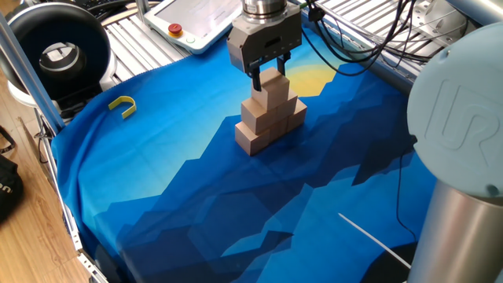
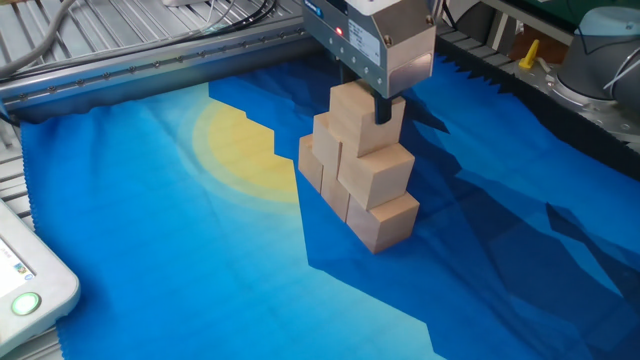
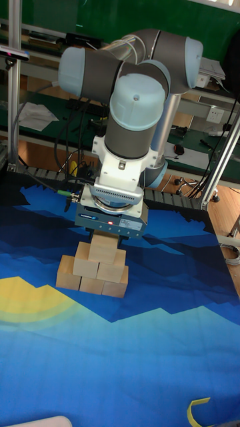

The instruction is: Stack the blocks into a pyramid shape

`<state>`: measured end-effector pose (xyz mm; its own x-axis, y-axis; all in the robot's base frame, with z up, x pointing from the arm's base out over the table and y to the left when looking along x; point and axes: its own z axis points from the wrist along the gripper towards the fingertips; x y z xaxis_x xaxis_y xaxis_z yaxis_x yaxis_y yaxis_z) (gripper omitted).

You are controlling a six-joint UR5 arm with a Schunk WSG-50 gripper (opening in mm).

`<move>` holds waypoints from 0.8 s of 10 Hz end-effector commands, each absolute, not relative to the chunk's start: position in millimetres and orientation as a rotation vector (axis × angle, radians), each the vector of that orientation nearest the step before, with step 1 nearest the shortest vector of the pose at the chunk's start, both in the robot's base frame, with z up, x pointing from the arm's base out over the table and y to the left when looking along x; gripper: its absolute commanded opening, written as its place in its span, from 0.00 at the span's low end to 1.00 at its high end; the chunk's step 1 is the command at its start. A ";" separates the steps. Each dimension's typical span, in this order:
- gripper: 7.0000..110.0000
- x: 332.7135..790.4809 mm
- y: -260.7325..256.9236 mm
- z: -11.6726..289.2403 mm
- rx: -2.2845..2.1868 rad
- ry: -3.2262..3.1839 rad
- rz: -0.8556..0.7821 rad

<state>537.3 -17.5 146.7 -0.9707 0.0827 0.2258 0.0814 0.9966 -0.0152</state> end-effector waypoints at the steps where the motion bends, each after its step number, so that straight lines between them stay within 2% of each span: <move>1: 0.15 537.9 -16.4 147.0 -0.114 -2.912 -0.006; 6: 0.15 541.2 -12.2 147.2 -0.114 -2.922 -0.027; 7: 0.36 541.9 -8.7 148.2 -0.119 -2.923 -0.042; 8: 0.36 542.7 -4.1 148.4 -0.127 -2.926 -0.073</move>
<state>540.2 -13.6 146.4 -0.9727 0.0788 0.2184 0.0812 0.9967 0.0019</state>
